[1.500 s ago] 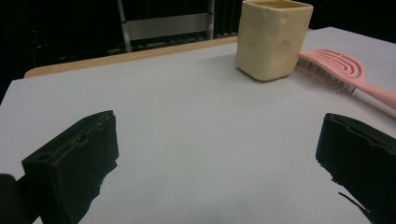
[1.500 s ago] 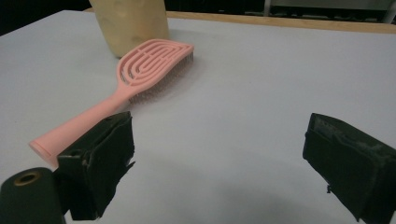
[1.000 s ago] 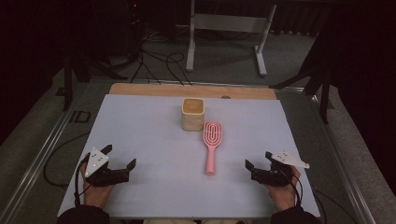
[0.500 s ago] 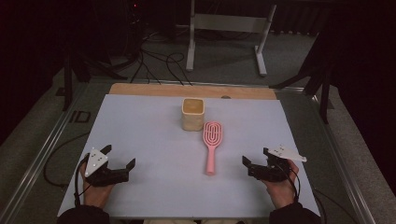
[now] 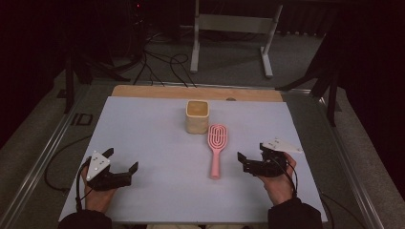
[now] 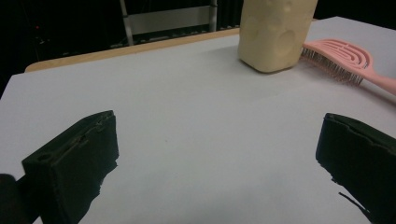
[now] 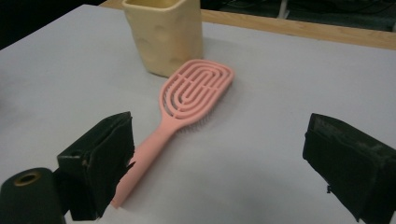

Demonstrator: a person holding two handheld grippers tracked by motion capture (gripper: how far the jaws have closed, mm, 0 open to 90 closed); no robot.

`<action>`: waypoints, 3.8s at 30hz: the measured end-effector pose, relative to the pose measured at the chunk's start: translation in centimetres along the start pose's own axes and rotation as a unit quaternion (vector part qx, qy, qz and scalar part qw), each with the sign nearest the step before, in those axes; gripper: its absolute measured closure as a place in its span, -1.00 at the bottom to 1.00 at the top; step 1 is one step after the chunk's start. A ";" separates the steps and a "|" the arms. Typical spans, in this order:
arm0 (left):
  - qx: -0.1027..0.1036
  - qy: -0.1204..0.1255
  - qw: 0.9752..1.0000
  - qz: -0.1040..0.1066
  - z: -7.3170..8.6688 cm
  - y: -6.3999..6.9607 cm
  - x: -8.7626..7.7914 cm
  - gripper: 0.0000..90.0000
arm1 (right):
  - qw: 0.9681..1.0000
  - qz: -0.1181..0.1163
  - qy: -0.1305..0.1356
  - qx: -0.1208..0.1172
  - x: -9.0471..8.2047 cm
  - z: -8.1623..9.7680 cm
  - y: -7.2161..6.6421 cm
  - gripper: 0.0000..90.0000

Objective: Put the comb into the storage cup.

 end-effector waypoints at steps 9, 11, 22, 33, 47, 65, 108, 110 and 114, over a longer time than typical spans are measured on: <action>0.000 0.000 1.000 -0.001 0.0 0.0 0.0 -1.00 | 1.000 -0.007 -0.015 0.000 1.8 -1.4 -1.3 -0.81; 0.000 0.000 1.000 -0.001 0.0 0.0 0.0 -1.00 | 1.000 -0.008 -0.016 0.001 2.0 -1.6 -1.4 -0.81; 0.001 0.001 1.000 -0.001 0.0 0.0 0.0 -1.00 | 0.999 -0.019 -0.040 -0.001 4.5 -3.0 -2.9 -0.81; 0.001 0.001 1.000 -0.001 0.0 0.0 0.0 -1.00 | 0.996 -0.009 -0.087 0.018 7.2 -2.3 -3.2 -0.81; 0.004 0.001 1.000 -0.001 0.0 0.0 0.0 -1.00 | 0.993 0.003 -0.117 0.028 9.6 -1.0 -3.2 -0.80; 0.005 0.000 1.000 0.000 0.0 0.1 0.0 -1.00 | 0.987 0.021 -0.157 0.036 11.7 1.3 -3.1 -0.79; 0.007 -0.002 1.000 -0.001 0.0 0.1 0.0 -1.00 | 0.970 0.043 -0.237 0.041 12.9 4.0 -1.3 0.35; 0.007 -0.002 1.000 -0.001 0.0 0.1 0.0 -1.00 | 0.969 0.039 -0.237 0.049 12.9 4.0 -1.3 0.36; 0.008 -0.003 1.000 0.000 0.0 0.1 0.1 -1.00 | 0.969 0.027 -0.238 0.061 12.9 3.9 -1.1 0.37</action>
Point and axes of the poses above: each handheld gripper's, and its own axes: x roughly forward along the jaws, z roughly out of its underside, y roughly to its right, the point moved 8 cm from there along x, roughly forward along the jaws, and after that the axes turned 7 degrees about -z, right-handed, at the moved point
